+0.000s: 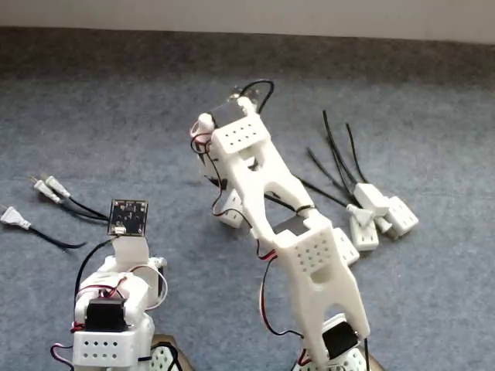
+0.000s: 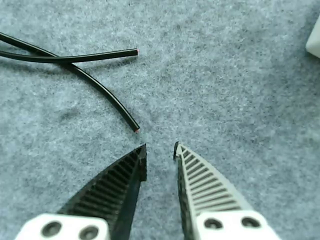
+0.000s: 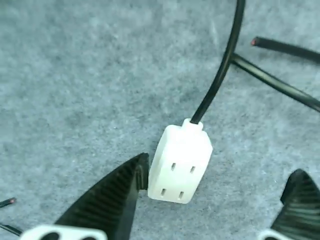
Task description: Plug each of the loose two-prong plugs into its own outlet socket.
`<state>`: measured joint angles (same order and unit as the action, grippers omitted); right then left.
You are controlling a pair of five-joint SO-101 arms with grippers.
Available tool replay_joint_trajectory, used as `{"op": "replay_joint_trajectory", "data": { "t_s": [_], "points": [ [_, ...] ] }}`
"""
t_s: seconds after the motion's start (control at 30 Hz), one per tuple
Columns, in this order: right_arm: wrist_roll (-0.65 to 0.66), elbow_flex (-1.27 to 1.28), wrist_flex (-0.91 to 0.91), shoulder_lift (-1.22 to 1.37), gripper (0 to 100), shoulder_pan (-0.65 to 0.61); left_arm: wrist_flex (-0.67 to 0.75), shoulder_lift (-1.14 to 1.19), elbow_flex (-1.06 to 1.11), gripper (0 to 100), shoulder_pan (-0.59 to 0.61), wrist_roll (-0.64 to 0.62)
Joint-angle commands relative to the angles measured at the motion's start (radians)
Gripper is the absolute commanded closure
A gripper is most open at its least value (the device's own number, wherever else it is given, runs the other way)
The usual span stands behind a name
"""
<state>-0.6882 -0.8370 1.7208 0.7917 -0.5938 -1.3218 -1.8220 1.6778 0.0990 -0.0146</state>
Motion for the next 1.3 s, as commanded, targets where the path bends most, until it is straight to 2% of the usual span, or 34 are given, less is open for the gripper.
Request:
{"op": "replay_joint_trajectory", "data": {
  "t_s": [0.0,0.13,0.47,0.83,1.27],
  "points": [
    [0.137,-0.102,0.042,-0.045,59.8,0.038,-0.003,-0.005,0.018,89,-0.008,-0.005],
    [0.273,-0.185,0.044,-0.143,59.8,0.088,-0.003,-0.005,0.018,89,-0.008,-0.005],
    [0.439,-0.203,0.044,-0.584,59.8,0.240,-0.003,-0.005,0.018,89,-0.008,-0.005],
    [0.609,-0.087,0.042,-1.006,59.8,0.246,-0.003,-0.005,0.018,89,-0.008,-0.005],
    [0.655,0.110,0.039,-1.400,59.8,0.251,-0.003,-0.005,0.018,89,-0.008,-0.005]
  ]
}}
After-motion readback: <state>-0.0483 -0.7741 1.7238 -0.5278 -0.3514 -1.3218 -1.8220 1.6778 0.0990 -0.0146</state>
